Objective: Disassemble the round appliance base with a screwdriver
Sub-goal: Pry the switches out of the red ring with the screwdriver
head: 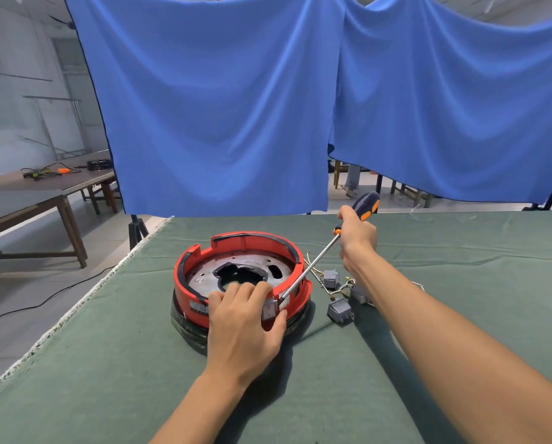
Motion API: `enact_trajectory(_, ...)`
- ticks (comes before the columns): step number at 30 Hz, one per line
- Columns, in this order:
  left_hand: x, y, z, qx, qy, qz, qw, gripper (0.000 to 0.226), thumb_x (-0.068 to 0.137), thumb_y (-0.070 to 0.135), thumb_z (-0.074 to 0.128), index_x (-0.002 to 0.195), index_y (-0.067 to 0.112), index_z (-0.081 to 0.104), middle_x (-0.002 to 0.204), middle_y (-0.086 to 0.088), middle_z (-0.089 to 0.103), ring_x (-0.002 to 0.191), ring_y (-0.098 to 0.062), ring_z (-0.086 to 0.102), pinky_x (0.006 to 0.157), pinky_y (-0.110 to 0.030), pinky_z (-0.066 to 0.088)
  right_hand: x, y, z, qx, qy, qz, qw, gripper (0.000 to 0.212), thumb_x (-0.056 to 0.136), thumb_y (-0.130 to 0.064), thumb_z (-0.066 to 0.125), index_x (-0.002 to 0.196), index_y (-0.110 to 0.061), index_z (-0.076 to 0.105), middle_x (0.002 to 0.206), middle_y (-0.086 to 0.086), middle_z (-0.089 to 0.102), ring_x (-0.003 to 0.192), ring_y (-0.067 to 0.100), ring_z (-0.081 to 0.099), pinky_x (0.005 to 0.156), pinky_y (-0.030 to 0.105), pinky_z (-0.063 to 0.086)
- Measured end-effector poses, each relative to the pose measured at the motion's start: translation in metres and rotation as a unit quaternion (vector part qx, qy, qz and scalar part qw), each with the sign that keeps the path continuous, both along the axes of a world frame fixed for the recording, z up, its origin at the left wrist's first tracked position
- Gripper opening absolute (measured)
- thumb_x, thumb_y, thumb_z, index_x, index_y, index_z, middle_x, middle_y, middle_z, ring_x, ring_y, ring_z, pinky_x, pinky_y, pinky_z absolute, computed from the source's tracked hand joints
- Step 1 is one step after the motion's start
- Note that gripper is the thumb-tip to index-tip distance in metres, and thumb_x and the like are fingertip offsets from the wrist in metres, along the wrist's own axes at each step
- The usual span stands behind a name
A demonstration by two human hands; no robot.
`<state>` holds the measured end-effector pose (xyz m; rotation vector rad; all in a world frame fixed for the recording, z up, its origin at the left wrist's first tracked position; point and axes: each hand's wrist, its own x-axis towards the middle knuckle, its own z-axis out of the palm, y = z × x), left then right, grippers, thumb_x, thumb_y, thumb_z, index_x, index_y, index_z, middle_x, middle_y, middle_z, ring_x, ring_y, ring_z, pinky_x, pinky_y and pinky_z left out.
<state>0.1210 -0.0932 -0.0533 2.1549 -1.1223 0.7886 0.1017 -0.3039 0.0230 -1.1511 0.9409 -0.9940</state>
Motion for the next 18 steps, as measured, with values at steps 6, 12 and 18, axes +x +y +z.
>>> enact_trajectory(6,-0.001,0.004,0.005,0.011,0.01,-0.017,1.0,0.033,0.069,0.037,0.068,0.095,0.017,0.066,0.085,0.004,0.066,0.076,-0.023,0.059,0.071,-0.034,0.03,-0.039,0.004,-0.015,0.035,-0.078,-0.099,0.991,0.022,0.073,-0.034,0.059,0.066,-0.014,0.054,0.054,-0.006,0.056,0.047,0.015,0.041,0.048,0.031,0.031)
enact_trajectory(12,-0.002,0.005,0.005,0.021,0.014,-0.016,1.0,0.035,0.069,0.037,0.067,0.097,0.016,0.066,0.088,0.004,0.067,0.079,-0.023,0.06,0.072,-0.034,0.032,-0.058,0.02,-0.035,0.066,-0.145,-0.169,0.973,0.024,0.074,-0.03,0.059,0.059,-0.013,0.052,0.045,-0.006,0.052,0.042,0.017,0.04,0.046,0.03,0.031)
enact_trajectory(18,-0.002,0.006,0.005,0.033,0.006,-0.015,0.999,0.042,0.067,0.043,0.068,0.1,0.017,0.064,0.091,0.005,0.066,0.082,-0.023,0.059,0.073,-0.032,0.028,-0.061,0.023,-0.043,0.08,-0.174,-0.183,0.964,0.024,0.074,-0.03,0.058,0.059,-0.012,0.05,0.037,-0.009,0.049,0.041,0.016,0.041,0.047,0.03,0.032)
